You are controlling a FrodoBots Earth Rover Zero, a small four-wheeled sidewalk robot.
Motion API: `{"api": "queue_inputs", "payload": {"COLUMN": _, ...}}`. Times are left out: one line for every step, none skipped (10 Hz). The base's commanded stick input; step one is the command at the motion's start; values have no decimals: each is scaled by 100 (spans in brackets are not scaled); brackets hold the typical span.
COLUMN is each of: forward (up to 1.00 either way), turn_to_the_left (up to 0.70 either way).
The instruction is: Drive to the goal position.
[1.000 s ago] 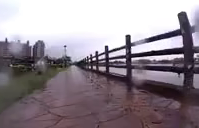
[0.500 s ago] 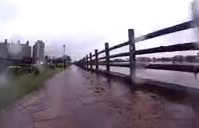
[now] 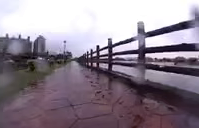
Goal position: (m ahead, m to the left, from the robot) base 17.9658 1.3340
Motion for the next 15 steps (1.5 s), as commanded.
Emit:
{"api": "queue_inputs", "payload": {"forward": 100, "turn_to_the_left": 40}}
{"api": "queue_inputs", "payload": {"forward": 100, "turn_to_the_left": 40}}
{"api": "queue_inputs", "payload": {"forward": 100, "turn_to_the_left": 40}}
{"api": "queue_inputs", "payload": {"forward": 100, "turn_to_the_left": 40}}
{"api": "queue_inputs", "payload": {"forward": 100, "turn_to_the_left": 40}}
{"api": "queue_inputs", "payload": {"forward": 100, "turn_to_the_left": 40}}
{"api": "queue_inputs", "payload": {"forward": 100, "turn_to_the_left": 29}}
{"api": "queue_inputs", "payload": {"forward": 100, "turn_to_the_left": 0}}
{"api": "queue_inputs", "payload": {"forward": 100, "turn_to_the_left": 0}}
{"api": "queue_inputs", "payload": {"forward": 100, "turn_to_the_left": 0}}
{"api": "queue_inputs", "payload": {"forward": 100, "turn_to_the_left": 0}}
{"api": "queue_inputs", "payload": {"forward": 100, "turn_to_the_left": 0}}
{"api": "queue_inputs", "payload": {"forward": 100, "turn_to_the_left": -4}}
{"api": "queue_inputs", "payload": {"forward": 100, "turn_to_the_left": -23}}
{"api": "queue_inputs", "payload": {"forward": 100, "turn_to_the_left": -36}}
